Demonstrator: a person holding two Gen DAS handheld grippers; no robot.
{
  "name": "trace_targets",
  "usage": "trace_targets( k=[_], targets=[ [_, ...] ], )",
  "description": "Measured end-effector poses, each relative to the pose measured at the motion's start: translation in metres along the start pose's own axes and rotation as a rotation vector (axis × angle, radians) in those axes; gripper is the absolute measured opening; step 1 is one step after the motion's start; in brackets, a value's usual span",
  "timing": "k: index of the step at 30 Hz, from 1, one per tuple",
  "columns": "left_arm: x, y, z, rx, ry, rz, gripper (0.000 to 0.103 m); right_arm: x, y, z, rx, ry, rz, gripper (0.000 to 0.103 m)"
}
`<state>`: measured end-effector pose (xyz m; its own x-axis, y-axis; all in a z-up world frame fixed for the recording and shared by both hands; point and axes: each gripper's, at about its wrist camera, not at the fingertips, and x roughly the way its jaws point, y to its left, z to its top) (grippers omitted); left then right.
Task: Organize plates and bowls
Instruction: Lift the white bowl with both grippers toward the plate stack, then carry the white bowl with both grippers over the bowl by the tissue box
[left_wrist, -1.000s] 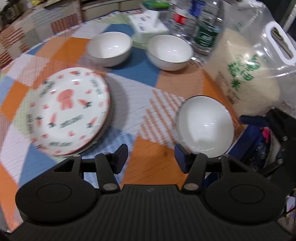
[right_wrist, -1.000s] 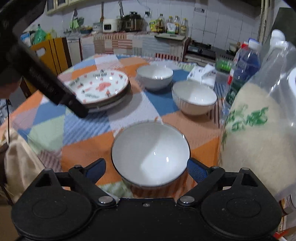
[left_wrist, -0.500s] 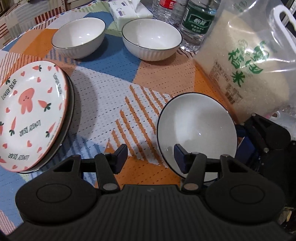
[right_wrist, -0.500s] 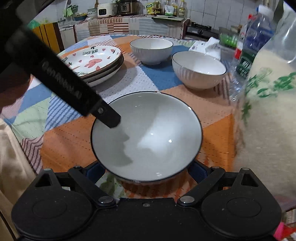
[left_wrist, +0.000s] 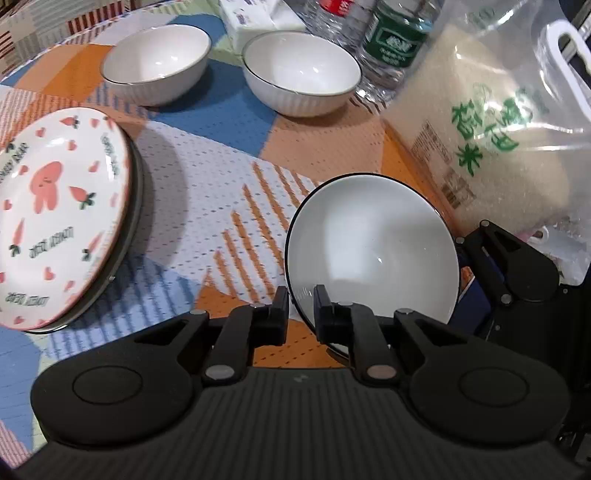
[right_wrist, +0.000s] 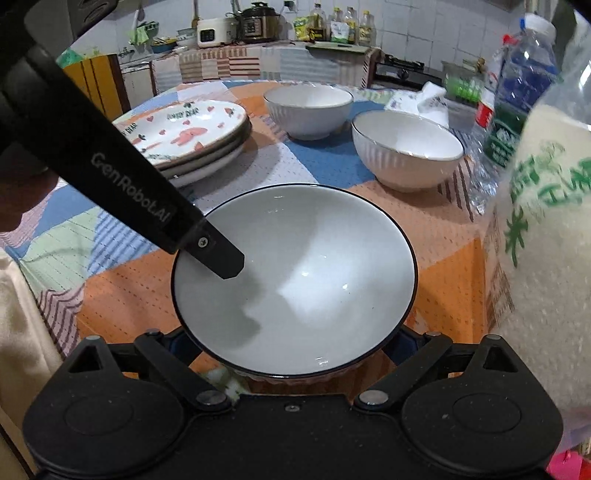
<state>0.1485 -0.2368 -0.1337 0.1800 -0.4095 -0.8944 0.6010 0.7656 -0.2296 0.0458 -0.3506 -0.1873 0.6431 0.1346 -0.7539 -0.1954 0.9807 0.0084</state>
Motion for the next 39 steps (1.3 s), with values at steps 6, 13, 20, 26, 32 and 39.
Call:
trace_targets(
  k=[6,13,20,26,32,39],
  targets=[
    [-0.025,0.019,0.008,-0.041,-0.044,0.025,0.012,-0.003,0.008,0.024,-0.033,-0.044,0.024,0.099],
    [-0.032,0.041,0.020,-0.084,-0.085,0.058,0.012,0.011,0.011,0.052,-0.062,-0.095,0.046,0.098],
    [-0.013,0.056,0.029,-0.096,-0.061,0.085,0.012,0.029,0.011,0.057,-0.078,-0.112,0.056,0.098],
    [0.002,0.053,0.031,-0.055,-0.046,0.137,0.012,0.046,0.010,0.050,-0.094,-0.135,0.049,0.098],
    [0.011,0.055,0.032,-0.057,-0.042,0.152,0.012,0.056,0.007,0.048,-0.091,-0.131,0.050,0.098],
    [0.012,0.048,0.029,-0.022,-0.045,0.166,0.013,0.060,0.006,0.046,-0.099,-0.120,0.049,0.098]
  ],
)
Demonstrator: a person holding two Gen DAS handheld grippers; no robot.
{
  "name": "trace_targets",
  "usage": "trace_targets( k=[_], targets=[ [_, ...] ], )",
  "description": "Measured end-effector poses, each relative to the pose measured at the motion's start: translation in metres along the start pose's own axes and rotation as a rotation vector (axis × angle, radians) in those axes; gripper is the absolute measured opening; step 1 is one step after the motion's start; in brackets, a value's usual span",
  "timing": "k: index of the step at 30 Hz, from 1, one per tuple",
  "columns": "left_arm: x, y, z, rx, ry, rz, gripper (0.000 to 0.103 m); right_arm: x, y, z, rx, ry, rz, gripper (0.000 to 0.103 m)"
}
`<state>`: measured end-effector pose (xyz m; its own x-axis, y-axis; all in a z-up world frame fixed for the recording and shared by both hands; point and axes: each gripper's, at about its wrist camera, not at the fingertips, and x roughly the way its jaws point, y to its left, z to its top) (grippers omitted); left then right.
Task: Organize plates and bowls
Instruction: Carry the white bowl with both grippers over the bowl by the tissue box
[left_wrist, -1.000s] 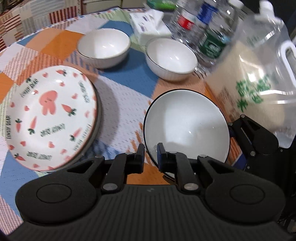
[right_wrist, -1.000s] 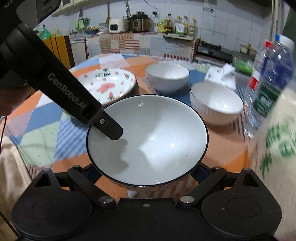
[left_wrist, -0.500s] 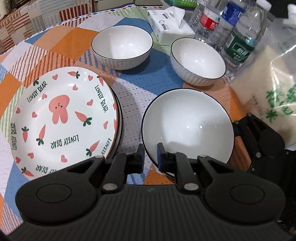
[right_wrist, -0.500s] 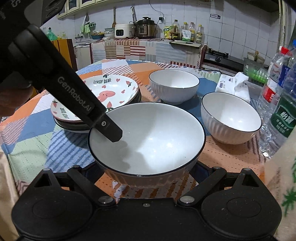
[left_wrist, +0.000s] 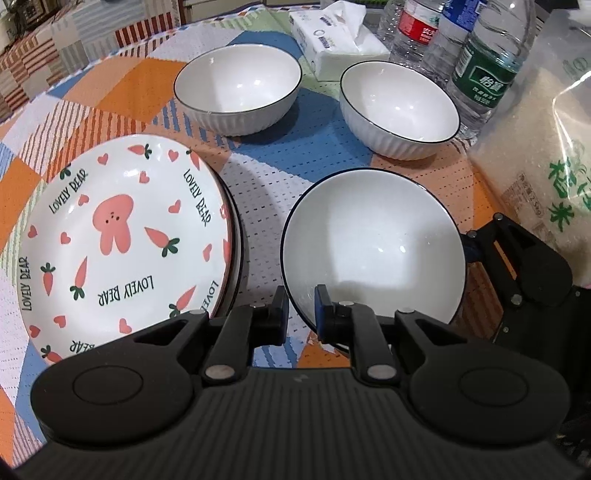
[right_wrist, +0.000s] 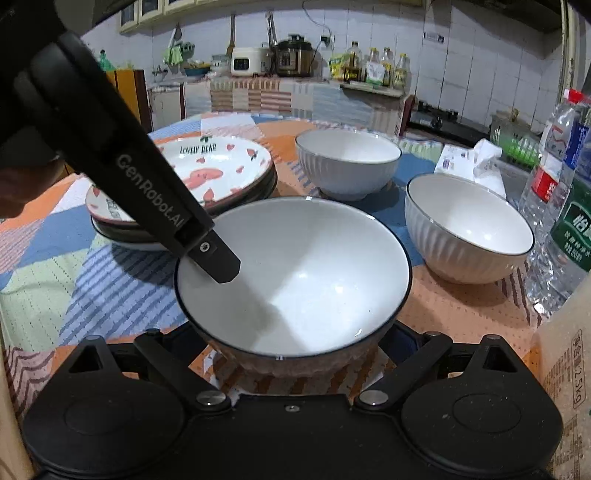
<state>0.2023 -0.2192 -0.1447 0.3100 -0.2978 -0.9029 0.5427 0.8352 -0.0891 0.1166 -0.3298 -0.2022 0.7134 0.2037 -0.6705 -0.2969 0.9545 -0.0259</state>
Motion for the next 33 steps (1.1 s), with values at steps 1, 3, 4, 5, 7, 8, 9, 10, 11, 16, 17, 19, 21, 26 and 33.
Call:
trace_targets(
  k=[1,3,4,5,7,8,9,10,11,16,17,19,21,26,33],
  targets=[
    [0.000,-0.001,0.000,0.000,-0.001,0.003,0.013,-0.001,-0.001,0.000,0.012,0.007,0.000,0.098],
    [0.000,0.000,0.000,-0.013,-0.001,0.001,0.014,-0.003,-0.004,0.000,0.039,0.032,-0.003,0.098],
    [-0.001,0.000,-0.001,-0.020,0.002,-0.002,0.014,-0.005,-0.004,0.000,0.051,0.047,-0.008,0.098],
    [-0.001,0.001,-0.001,-0.024,0.004,-0.006,0.015,-0.009,-0.004,0.001,0.062,0.063,-0.021,0.098],
    [-0.005,0.002,-0.001,-0.028,-0.005,-0.011,0.015,-0.018,-0.004,-0.002,0.069,0.074,-0.051,0.098],
    [-0.008,0.003,-0.001,-0.031,-0.013,-0.012,0.015,-0.024,-0.004,-0.003,0.070,0.070,-0.063,0.098],
    [-0.012,0.004,-0.001,-0.032,-0.020,-0.015,0.015,-0.032,-0.004,-0.004,0.074,0.061,-0.073,0.098],
    [-0.015,0.005,0.000,-0.034,-0.024,-0.018,0.016,-0.039,-0.005,-0.006,0.081,0.054,-0.077,0.098],
    [-0.019,0.005,0.001,-0.034,-0.030,-0.021,0.016,-0.047,-0.007,-0.006,0.090,0.047,-0.079,0.098],
    [-0.041,0.008,0.012,-0.046,-0.084,-0.040,0.017,-0.083,-0.018,0.001,0.147,-0.010,-0.077,0.098],
    [-0.045,0.009,0.016,-0.051,-0.094,-0.044,0.017,-0.088,-0.020,0.003,0.163,-0.026,-0.080,0.098],
    [-0.052,0.009,0.023,-0.059,-0.112,-0.054,0.019,-0.096,-0.027,0.010,0.215,-0.059,-0.084,0.098],
    [-0.056,0.009,0.032,-0.062,-0.126,-0.057,0.021,-0.103,-0.035,0.018,0.284,-0.099,-0.069,0.098],
    [-0.055,0.007,0.059,-0.060,-0.152,-0.069,0.025,-0.092,-0.051,0.044,0.409,-0.118,-0.070,0.096],
    [-0.029,0.004,0.100,-0.087,-0.157,-0.113,0.033,-0.034,-0.079,0.057,0.622,-0.035,-0.098,0.092]
  ],
)
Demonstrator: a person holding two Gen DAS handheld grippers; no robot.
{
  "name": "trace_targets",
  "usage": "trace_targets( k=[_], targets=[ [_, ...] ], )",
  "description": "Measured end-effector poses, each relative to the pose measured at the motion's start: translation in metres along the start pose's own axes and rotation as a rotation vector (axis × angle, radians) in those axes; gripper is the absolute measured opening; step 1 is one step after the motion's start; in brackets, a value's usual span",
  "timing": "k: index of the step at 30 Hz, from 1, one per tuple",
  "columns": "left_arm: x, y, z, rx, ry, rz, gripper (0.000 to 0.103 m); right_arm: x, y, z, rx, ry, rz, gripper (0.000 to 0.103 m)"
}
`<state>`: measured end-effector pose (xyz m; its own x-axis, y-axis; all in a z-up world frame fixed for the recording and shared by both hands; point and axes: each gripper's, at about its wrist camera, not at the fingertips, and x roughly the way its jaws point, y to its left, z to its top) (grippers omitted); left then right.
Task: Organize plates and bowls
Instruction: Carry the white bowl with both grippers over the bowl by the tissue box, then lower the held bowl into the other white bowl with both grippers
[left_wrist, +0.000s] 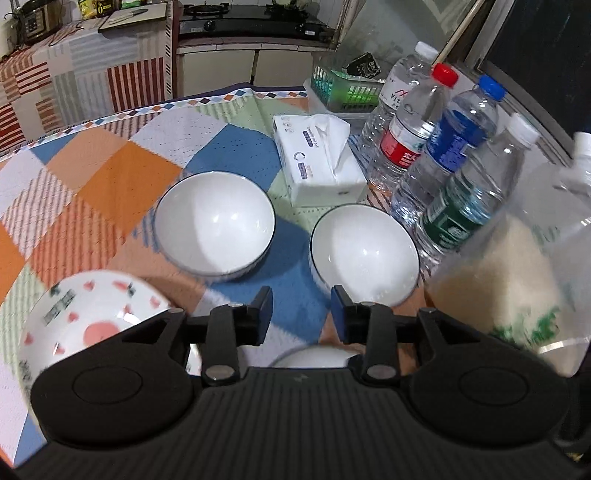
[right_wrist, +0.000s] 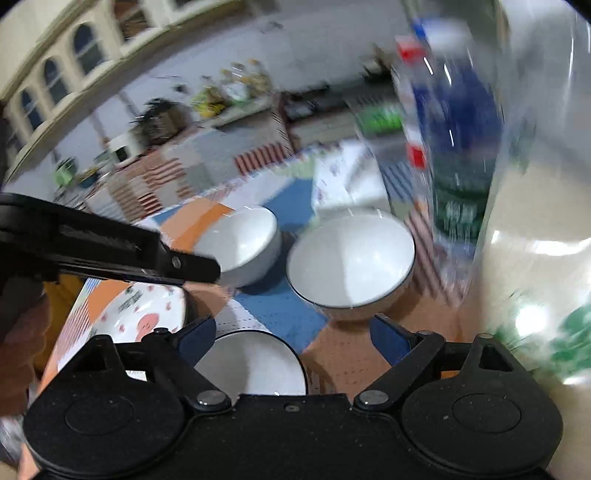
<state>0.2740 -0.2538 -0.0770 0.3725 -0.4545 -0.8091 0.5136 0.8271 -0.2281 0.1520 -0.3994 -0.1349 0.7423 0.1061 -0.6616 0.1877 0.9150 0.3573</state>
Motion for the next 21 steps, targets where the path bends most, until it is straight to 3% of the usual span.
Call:
trace_targets(
  k=[3,11,21],
  targets=[
    [0.021,-0.001,0.010,0.002,0.008,0.007,0.033,0.024,-0.004,0.002,0.083,0.027,0.011,0.092],
    [0.063,0.003,0.013,-0.035,0.057,0.004,0.033,0.074,-0.010,0.000,0.123,0.049,-0.074,0.092],
    [0.091,0.002,0.013,-0.090,0.048,-0.048,0.029,0.091,-0.024,0.002,0.035,0.021,-0.153,0.091]
  ],
)
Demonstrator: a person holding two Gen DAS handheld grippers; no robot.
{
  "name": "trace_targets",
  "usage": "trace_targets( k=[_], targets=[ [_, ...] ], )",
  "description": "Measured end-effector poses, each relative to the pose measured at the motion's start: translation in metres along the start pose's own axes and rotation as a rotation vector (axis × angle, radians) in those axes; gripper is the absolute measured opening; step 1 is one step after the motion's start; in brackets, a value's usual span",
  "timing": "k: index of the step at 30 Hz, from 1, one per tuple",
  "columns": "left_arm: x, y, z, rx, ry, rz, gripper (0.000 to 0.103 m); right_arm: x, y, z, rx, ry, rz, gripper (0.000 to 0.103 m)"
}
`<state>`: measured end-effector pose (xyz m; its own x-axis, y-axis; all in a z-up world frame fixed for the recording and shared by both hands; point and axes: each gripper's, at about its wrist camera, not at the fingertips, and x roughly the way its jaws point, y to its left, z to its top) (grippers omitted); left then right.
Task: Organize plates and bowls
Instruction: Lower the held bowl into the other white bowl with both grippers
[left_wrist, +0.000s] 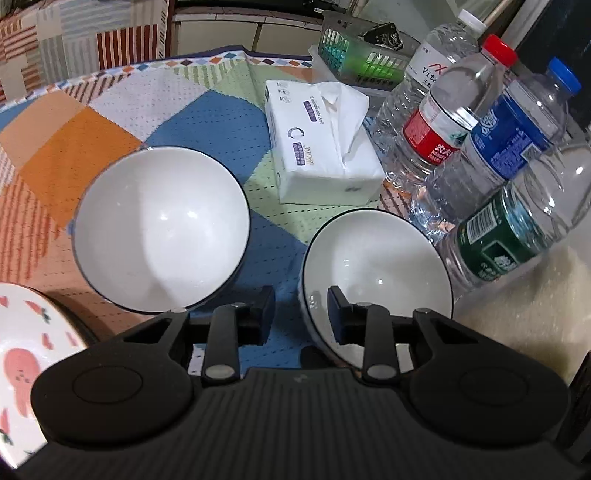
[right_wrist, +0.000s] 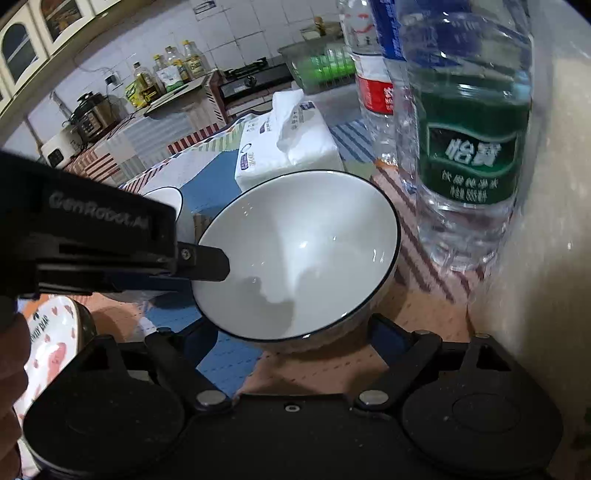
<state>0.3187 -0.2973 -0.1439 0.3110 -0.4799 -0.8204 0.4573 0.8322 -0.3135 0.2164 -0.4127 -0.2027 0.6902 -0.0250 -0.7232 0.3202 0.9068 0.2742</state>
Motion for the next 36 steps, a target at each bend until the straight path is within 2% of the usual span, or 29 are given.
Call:
trace_targets(
  k=[3,5,11,17,25,36],
  targets=[
    [0.008,0.003,0.000,-0.034,0.006,-0.016,0.020,0.003,0.001,0.001,-0.052,-0.011,-0.005,0.091],
    [0.013,0.005,-0.001,-0.057,0.025,-0.030,0.010,0.005,0.003,0.000,-0.098,-0.017,-0.012,0.091],
    [0.012,0.006,-0.001,-0.067,0.054,-0.036,0.010,0.005,0.005,-0.003,-0.174,-0.041,-0.012,0.091],
    [-0.012,0.007,-0.001,-0.062,0.035,-0.050,0.010,-0.004,0.011,-0.003,-0.213,-0.075,-0.010,0.091],
    [-0.066,0.013,-0.013,-0.105,0.000,-0.094,0.011,-0.050,0.032,-0.004,-0.311,-0.150,0.003,0.091],
    [-0.141,0.009,-0.046,-0.089,-0.029,-0.081,0.011,-0.116,0.048,-0.023,-0.420,-0.208,0.111,0.093]
  ],
)
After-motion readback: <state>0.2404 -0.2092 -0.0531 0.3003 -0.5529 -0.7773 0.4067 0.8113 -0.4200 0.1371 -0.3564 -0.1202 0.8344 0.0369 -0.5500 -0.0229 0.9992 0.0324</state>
